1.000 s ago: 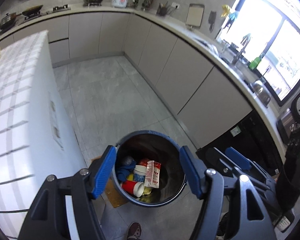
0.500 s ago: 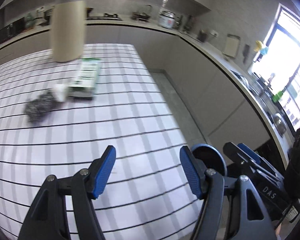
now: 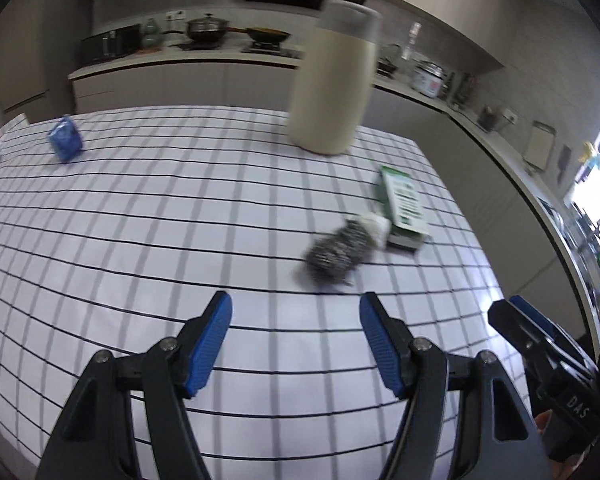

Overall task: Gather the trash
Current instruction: 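Move both open tools back over the island toward the blue cup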

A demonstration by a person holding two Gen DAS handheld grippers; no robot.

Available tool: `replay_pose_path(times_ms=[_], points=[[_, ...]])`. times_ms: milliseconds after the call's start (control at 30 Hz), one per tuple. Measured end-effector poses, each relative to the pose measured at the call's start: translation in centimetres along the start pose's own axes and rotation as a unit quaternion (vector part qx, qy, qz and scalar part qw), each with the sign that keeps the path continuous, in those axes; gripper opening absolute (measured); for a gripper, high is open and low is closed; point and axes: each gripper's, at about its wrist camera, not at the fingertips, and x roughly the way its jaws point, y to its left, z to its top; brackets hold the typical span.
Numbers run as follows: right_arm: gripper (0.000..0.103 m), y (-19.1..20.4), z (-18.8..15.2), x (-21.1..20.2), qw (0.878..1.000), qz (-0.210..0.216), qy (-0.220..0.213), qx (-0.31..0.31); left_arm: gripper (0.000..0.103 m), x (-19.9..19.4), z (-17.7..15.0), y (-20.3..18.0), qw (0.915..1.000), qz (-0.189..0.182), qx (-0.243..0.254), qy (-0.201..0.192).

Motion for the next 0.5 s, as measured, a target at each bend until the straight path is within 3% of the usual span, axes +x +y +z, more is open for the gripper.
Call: replay_pose_path(times_ms=[267,500], points=[[0.076,6.1,1.2,4.4,0.997,0.070,0.006,-0.041,0.068,-0.9,0.7,6.5,0.9965,0.065,-0.047,-0.024],[0.077,11.2,0.7,6.6,0.994,0.083,0.013,-0.065,0.068,-1.3,1.8,12.3,0.9949,0.070,-0.068,-0.029]])
